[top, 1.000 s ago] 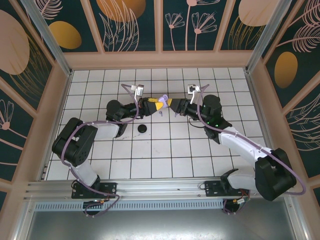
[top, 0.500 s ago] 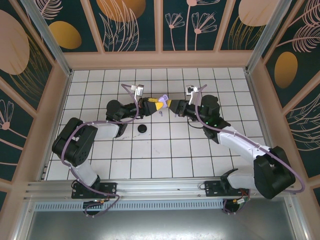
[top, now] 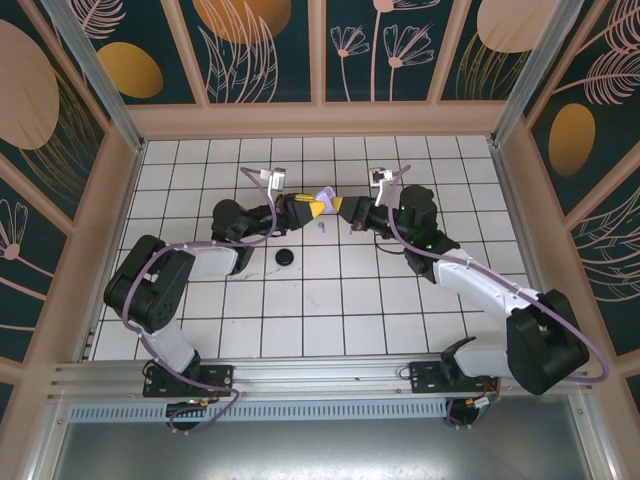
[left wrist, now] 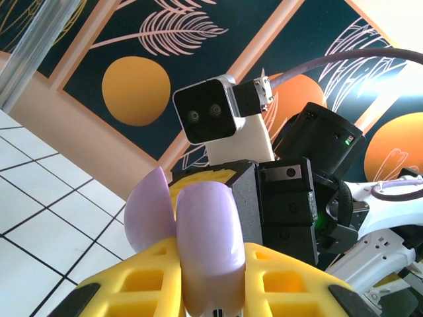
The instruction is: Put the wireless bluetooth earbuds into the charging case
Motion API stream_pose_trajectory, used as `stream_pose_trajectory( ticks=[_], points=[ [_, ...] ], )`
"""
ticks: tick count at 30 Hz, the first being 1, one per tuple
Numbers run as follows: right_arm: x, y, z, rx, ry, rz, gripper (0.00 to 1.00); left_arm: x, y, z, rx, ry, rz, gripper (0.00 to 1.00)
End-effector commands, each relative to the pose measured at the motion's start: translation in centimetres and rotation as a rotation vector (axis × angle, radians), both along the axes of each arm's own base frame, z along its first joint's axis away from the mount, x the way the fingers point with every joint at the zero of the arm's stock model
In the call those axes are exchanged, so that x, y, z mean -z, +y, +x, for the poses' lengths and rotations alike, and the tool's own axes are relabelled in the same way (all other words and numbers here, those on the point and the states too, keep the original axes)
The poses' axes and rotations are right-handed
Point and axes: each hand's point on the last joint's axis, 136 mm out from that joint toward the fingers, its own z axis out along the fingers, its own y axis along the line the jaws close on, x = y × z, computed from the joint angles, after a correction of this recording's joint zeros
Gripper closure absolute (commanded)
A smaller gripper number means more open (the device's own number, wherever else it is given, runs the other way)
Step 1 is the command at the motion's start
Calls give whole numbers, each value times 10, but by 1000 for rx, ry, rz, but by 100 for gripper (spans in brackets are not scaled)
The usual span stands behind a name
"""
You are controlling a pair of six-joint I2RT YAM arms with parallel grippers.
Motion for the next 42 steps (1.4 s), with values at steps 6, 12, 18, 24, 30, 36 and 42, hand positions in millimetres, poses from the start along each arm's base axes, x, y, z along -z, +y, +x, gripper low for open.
stream_pose_trajectory(
  ticks=[6,12,18,24,30,36,42],
  points=[
    [-21,3,14,29,-52,-57,100,9,1,14,-89,3,26,40],
    [-19,-18,33,105,-50,-160,100,-5,13,27,-169,-55,98,29],
    [-18,-37,47,115,-84,-305,100,-9,15,30,-165,-162,304,26],
    [4,-42,56,67,-113,-501,100,-1,8,30,-48,-214,504,24],
    [25,-45,48,0,-122,-610,100,6,5,33,58,-239,618,24],
    [31,-42,32,-86,-137,-622,100,22,2,31,182,-214,676,24],
    [31,-35,25,-129,-143,-580,100,28,-1,26,280,-187,685,27]
  ],
)
